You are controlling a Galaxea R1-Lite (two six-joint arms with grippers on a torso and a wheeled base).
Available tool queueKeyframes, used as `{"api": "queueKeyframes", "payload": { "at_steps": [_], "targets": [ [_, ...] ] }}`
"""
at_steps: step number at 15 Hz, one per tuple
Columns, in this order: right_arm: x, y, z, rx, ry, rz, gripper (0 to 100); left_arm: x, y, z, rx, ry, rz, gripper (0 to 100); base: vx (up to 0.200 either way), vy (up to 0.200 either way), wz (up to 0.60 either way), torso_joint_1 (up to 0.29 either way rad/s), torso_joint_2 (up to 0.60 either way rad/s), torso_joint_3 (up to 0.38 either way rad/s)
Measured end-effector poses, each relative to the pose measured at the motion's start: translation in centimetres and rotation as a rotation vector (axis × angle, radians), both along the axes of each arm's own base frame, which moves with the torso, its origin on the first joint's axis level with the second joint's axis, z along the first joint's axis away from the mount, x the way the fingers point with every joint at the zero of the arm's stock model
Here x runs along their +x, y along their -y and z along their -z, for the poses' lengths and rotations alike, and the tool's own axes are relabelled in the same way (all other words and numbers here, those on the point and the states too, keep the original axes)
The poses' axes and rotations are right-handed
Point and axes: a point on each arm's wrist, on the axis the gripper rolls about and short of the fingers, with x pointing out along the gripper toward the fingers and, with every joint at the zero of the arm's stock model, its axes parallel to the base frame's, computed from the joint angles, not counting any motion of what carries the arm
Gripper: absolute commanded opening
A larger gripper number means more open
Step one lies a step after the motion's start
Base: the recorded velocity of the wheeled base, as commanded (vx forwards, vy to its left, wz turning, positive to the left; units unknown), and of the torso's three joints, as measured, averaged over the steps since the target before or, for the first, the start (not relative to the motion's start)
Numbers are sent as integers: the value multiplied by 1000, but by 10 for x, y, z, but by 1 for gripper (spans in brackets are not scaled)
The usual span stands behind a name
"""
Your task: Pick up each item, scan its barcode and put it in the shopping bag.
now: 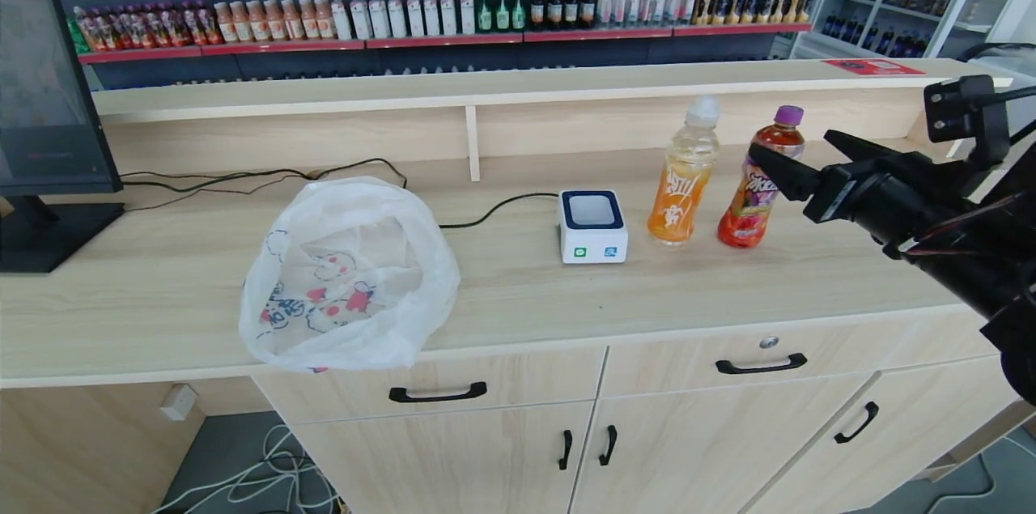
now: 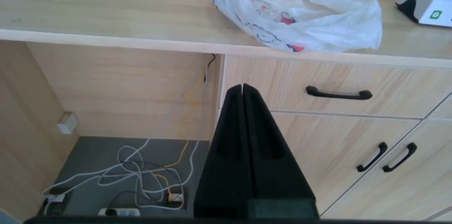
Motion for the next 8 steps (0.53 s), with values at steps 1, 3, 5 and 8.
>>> {"api": "queueKeyframes", "payload": {
  "at_steps": [1,3,5,8],
  "targets": [
    [9,-3,4,3,6,-7,100,0,0,0,0,1,0,0,0,0,0,0,0,0],
    [24,-5,14,7,1,-11,100,0,0,0,0,1,1,0,0,0,0,0,0,0],
    [31,-8,24,5,-25,-18,100,0,0,0,0,1,1,0,0,0,0,0,0,0],
    [38,-11,33,4,-51,-27,100,0,0,0,0,1,0,0,0,0,0,0,0,0]
  ]
}}
